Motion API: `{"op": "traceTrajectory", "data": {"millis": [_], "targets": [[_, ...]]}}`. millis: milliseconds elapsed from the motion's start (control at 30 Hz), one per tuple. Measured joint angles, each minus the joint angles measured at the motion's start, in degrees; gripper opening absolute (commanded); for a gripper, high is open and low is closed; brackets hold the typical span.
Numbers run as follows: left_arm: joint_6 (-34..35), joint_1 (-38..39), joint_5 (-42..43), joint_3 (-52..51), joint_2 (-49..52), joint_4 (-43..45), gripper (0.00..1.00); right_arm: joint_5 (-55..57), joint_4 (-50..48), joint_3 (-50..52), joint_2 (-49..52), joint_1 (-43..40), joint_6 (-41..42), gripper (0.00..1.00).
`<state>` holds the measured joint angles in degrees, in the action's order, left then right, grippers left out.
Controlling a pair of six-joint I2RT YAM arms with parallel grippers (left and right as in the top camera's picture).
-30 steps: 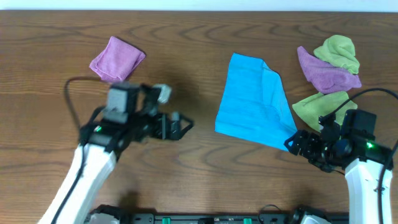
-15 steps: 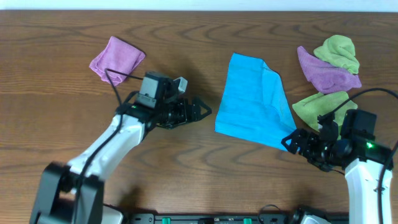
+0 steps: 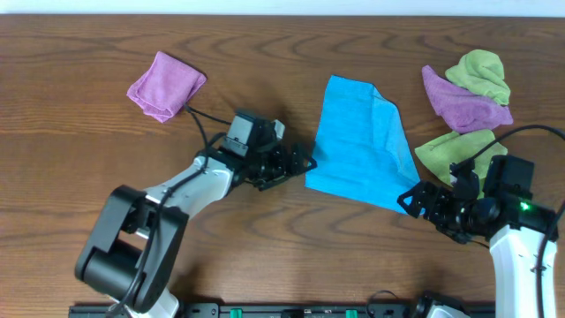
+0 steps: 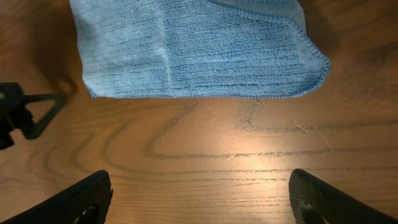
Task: Fold the cloth
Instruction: 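Reach the left gripper to the blue cloth's left edge and grasp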
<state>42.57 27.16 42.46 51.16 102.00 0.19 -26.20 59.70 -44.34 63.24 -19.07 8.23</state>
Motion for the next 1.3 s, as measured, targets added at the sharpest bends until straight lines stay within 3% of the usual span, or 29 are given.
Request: {"op": "traceTrajectory", "data": {"millis": [467, 933, 1133, 1267, 1300], "targets": [[7.04, 2.67, -0.28, 0.20, 4.94, 6.88, 0.95, 0.00, -0.02, 0.02, 0.00, 0.00, 0.00, 0.92], [8.50, 6.49, -5.46, 0.98, 5.77, 9.94, 0.99, -0.04, -0.02, 0.00, 0.00, 0.00, -0.02, 0.93], [9.27, 6.75, -5.90, 1.92, 8.52, 12.92, 0.64, -1.07, 0.00, 0.02, 0.00, 0.00, 0.00, 0.93], [9.46, 6.82, -6.93, 1.79, 9.64, 12.94, 0.12, -1.44, 0.02, 0.02, 0.00, 0.00, 0.00, 0.93], [9.27, 6.82, -6.88, 1.75, 10.12, 12.96, 0.06, -1.46, 0.00, 0.02, 0.00, 0.00, 0.00, 0.93]]}}
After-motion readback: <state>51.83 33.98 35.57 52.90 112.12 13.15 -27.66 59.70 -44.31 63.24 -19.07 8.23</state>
